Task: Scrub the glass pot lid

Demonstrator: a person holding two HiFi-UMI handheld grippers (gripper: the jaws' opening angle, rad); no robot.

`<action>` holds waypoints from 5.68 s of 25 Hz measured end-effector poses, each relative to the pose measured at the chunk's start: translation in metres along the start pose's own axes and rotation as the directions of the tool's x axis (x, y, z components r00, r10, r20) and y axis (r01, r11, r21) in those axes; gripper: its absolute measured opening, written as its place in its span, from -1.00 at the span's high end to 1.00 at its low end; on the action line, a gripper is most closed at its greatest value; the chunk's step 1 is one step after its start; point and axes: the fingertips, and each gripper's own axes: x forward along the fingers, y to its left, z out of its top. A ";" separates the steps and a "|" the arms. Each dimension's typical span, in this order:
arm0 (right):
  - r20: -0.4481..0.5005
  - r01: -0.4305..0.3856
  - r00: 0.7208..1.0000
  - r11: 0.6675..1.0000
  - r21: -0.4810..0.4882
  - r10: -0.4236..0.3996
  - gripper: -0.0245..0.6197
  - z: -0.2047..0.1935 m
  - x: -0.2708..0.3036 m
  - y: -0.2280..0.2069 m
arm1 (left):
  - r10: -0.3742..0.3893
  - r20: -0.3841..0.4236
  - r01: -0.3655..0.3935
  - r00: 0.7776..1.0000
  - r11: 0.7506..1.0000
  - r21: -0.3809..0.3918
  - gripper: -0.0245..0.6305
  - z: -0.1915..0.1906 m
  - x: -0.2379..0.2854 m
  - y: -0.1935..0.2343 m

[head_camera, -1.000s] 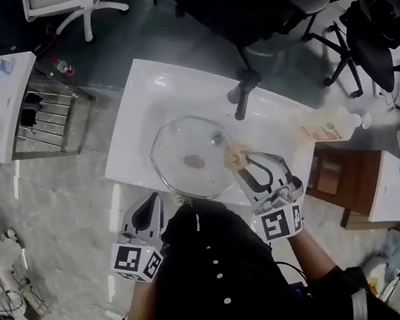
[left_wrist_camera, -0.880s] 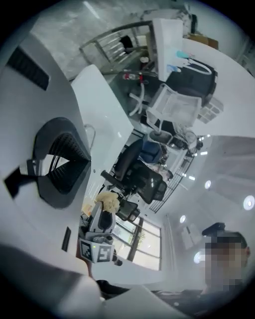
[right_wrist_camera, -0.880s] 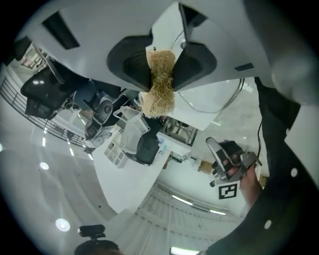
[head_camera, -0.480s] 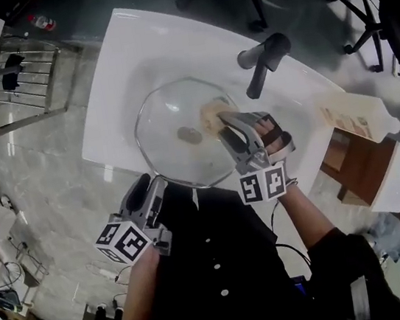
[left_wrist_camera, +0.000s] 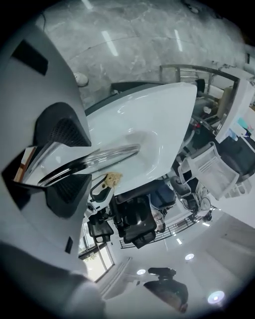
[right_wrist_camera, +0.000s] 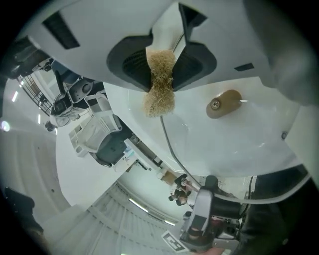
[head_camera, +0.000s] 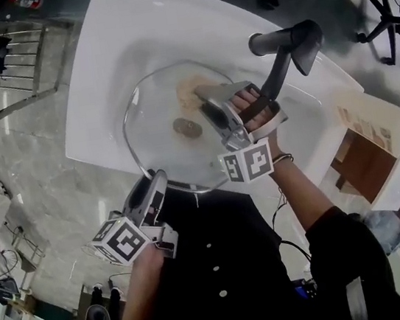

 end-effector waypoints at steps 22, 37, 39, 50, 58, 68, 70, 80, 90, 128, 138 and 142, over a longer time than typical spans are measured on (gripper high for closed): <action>-0.064 -0.207 0.977 0.975 -0.082 0.202 0.50 0.009 0.071 0.016 | 0.034 -0.015 -0.033 0.999 0.997 0.069 0.52 0.002 0.004 -0.004; -0.214 -0.273 0.939 0.962 0.013 0.270 0.50 -0.026 0.043 0.034 | 0.051 -0.005 -0.050 0.999 0.997 0.066 0.52 0.002 0.004 -0.005; -0.232 -0.285 0.931 0.958 0.019 0.281 0.50 -0.032 0.037 0.038 | 0.055 -0.002 -0.055 0.998 0.996 0.065 0.52 0.003 0.003 -0.005; -0.295 -0.374 0.885 0.928 0.011 0.360 0.50 -0.063 -0.002 0.055 | 0.061 -0.001 -0.060 0.998 0.996 0.065 0.53 0.003 0.004 -0.004; -0.301 -0.419 0.868 0.908 -0.017 0.395 0.50 -0.064 -0.012 0.061 | 0.057 -0.008 -0.056 0.998 0.996 0.070 0.53 0.002 0.004 -0.004; -0.165 -0.202 0.968 0.978 -0.045 0.192 0.50 -0.018 0.013 0.017 | 0.055 -0.019 -0.053 0.998 0.995 0.082 0.52 0.000 0.004 -0.005; -0.098 -0.173 0.981 0.984 -0.046 0.168 0.50 0.004 0.028 0.010 | 0.054 -0.019 -0.053 0.998 0.995 0.080 0.52 0.000 0.004 -0.005; 0.047 -0.164 0.984 0.979 -0.119 0.170 0.50 0.047 0.069 0.013 | 0.052 -0.016 -0.051 0.998 0.995 0.081 0.52 0.000 0.005 -0.005; 0.058 -0.249 0.964 0.955 -0.163 0.261 0.50 0.047 0.065 0.022 | 0.057 -0.021 -0.056 0.998 0.997 0.059 0.52 0.000 0.004 -0.001; -0.157 -0.616 0.788 0.761 -0.204 0.595 0.51 -0.044 -0.087 0.096 | 0.076 -0.005 -0.076 0.997 0.996 0.048 0.54 0.002 0.005 -0.005; -0.186 -0.673 0.740 0.707 -0.219 0.646 0.51 -0.040 -0.095 0.093 | 0.077 -0.010 -0.076 0.997 0.995 0.061 0.54 0.003 0.005 -0.007; -0.016 -0.461 0.887 0.883 -0.084 0.462 0.50 -0.004 -0.064 0.054 | 0.079 -0.013 -0.078 0.997 0.995 0.064 0.54 0.003 0.005 -0.005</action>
